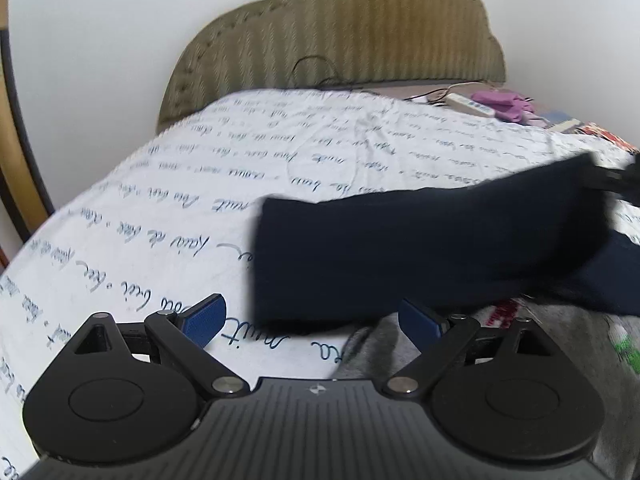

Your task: Fold small clothes

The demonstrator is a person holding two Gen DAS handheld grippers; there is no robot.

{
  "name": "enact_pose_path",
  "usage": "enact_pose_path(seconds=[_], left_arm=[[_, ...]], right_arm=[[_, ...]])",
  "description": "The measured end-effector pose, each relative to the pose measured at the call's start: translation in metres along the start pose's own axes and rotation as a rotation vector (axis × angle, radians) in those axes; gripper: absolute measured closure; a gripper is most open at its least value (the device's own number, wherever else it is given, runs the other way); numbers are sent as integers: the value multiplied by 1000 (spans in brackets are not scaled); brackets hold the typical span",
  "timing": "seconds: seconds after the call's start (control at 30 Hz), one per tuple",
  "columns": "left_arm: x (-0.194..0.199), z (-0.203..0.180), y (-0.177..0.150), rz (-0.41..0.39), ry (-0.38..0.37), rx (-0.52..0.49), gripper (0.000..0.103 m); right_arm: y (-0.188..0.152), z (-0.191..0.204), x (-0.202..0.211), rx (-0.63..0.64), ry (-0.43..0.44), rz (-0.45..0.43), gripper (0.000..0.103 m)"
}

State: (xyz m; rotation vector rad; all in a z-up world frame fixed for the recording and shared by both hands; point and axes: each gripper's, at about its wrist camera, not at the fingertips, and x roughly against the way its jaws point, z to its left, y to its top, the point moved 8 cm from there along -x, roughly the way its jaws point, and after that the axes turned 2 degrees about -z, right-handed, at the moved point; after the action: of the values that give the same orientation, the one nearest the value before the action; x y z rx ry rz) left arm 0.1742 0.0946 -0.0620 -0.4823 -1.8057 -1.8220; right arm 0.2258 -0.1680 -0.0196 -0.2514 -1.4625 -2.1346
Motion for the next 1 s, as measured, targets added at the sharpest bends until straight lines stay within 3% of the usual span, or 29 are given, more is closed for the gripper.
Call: enact_pose_path(seconds=[0.23, 0.4, 1.0], left_arm=[[-12, 10, 0, 45, 13, 41, 8], [-17, 8, 0, 61, 12, 37, 8], [-19, -3, 0, 66, 59, -27, 8]], right_arm=[[2, -70, 30, -87, -106, -42, 91], [-9, -107, 39, -142, -155, -24, 91], [-36, -134, 42, -157, -243, 21, 90]])
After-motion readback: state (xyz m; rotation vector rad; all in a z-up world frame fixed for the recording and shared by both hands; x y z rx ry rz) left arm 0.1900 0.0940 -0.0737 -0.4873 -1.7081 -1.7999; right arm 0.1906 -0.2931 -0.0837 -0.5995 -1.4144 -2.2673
